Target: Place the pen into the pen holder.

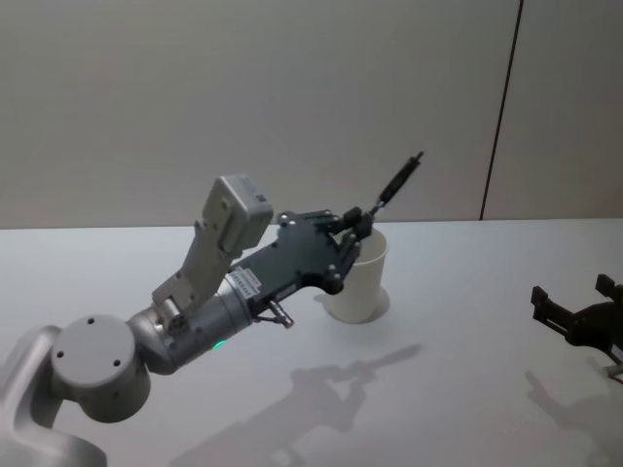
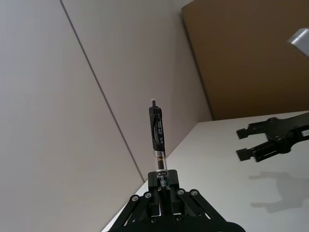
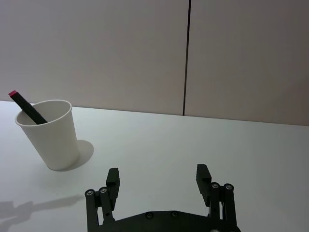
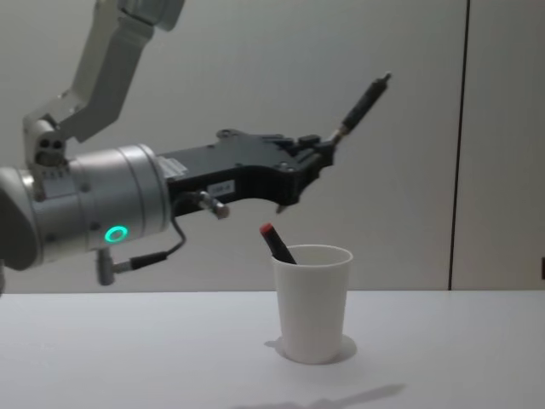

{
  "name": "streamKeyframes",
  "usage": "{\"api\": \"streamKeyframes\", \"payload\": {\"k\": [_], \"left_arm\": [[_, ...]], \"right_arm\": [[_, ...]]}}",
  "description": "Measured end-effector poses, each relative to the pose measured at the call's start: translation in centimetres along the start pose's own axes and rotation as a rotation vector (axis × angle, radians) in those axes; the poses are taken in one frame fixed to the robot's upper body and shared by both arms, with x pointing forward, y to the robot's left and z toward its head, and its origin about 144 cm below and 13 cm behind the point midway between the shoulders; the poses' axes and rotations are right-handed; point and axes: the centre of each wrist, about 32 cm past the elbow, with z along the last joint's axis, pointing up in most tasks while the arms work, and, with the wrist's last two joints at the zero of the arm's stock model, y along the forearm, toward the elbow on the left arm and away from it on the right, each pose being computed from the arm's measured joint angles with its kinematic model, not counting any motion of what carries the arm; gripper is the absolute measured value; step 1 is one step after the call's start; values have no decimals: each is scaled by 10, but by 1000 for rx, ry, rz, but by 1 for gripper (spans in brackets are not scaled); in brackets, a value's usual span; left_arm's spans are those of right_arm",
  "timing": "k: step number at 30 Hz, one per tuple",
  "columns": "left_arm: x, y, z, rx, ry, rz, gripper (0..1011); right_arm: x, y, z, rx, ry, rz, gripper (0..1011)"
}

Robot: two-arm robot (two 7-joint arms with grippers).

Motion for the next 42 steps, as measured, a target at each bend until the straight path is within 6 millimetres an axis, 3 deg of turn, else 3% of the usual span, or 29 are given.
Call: {"api": "streamKeyframes", "payload": {"k": [26, 42], "left_arm": [[-15, -40, -5, -39, 60, -182, 131], [-20, -52, -8, -36, 64, -215, 131]], "right_arm": [[0, 0, 0, 0, 0, 0, 1001], [0, 0, 0, 0, 0, 0, 1001]]}}
